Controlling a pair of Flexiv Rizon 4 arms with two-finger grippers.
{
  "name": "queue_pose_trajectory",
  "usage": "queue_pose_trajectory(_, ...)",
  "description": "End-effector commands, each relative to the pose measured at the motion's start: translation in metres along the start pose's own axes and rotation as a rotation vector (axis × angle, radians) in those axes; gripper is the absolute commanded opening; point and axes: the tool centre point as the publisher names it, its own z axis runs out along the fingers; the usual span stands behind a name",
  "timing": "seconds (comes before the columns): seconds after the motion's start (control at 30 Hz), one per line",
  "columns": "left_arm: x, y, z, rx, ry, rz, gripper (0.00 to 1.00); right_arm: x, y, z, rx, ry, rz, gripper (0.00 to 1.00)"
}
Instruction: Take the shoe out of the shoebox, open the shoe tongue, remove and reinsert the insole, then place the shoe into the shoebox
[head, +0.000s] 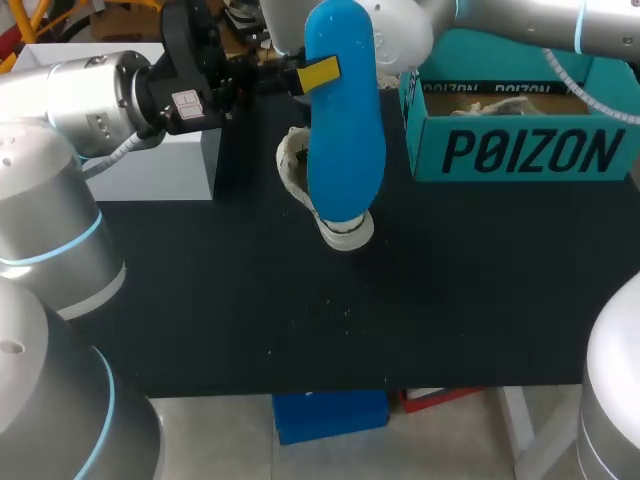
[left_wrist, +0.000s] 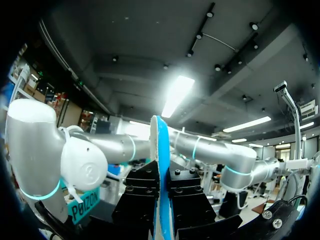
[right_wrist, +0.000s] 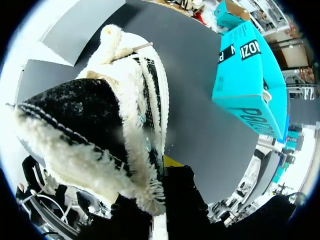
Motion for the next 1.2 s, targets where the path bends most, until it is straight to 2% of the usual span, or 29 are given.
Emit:
queue_pose_trajectory(0.03, 0.001, 0.001, 0.001, 0.001, -0.003, 0.002, 0.0, 0.008, 0.001, -0.003, 0.152, -0.009, 0.468, 0.0)
queue_pose_trajectory(0.2, 0.001, 0.001, 0.001, 0.001, -0.003, 0.002, 0.0, 0.012, -0.005, -0.001, 0.133, 0.01, 0.531, 0.0)
queue_pose_trajectory(0.47, 0.001, 0.001, 0.001, 0.001, -0.003, 0.002, 0.0, 0.021, -0.012, 0.012, 0.075, -0.011, 0.524, 0.0)
queue_pose_trajectory(0.8, 0.001, 0.001, 0.001, 0.001, -0.003, 0.002, 0.0, 0.031, -0.018, 0.037, 0.069, -0.011, 0.5, 0.0)
queue_pose_trajectory(1.2, 0.001, 0.001, 0.001, 0.001, -0.003, 0.002, 0.0, 0.04, -0.022, 0.07, 0.109, -0.024, 0.491, 0.0)
